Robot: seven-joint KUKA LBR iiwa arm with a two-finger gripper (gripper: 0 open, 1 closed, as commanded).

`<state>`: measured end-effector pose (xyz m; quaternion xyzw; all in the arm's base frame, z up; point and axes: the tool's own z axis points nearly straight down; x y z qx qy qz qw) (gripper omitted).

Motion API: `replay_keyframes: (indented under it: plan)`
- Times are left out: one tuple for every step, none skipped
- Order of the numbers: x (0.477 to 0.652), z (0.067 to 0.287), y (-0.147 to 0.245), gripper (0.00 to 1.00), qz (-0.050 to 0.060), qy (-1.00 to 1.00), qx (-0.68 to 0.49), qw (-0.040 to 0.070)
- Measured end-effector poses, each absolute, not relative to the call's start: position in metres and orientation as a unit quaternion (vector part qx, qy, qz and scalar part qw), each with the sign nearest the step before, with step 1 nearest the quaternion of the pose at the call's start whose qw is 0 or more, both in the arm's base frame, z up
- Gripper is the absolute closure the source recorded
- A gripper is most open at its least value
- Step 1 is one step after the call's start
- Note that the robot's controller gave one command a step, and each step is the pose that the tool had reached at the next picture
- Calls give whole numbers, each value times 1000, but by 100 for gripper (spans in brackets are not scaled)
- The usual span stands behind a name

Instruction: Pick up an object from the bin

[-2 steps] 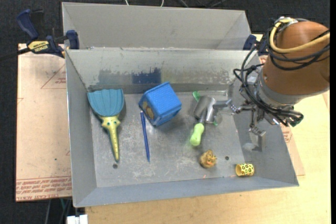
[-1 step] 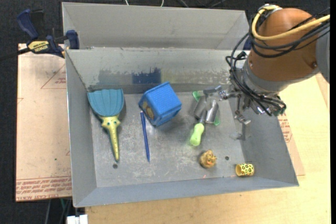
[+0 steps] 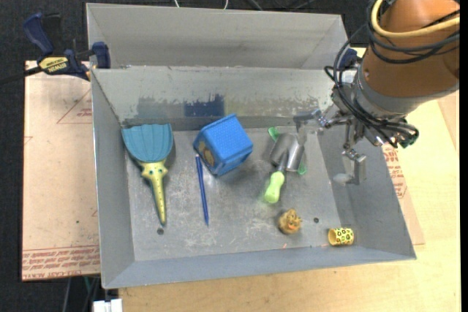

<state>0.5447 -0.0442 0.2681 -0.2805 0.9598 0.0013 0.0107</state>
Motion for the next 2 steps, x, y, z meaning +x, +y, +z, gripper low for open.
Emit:
replay_keyframes:
  plan:
    - [540, 193, -21, 0, 2, 969, -248, 11]
    - [544, 228, -34, 0, 1, 963, -270, 13]
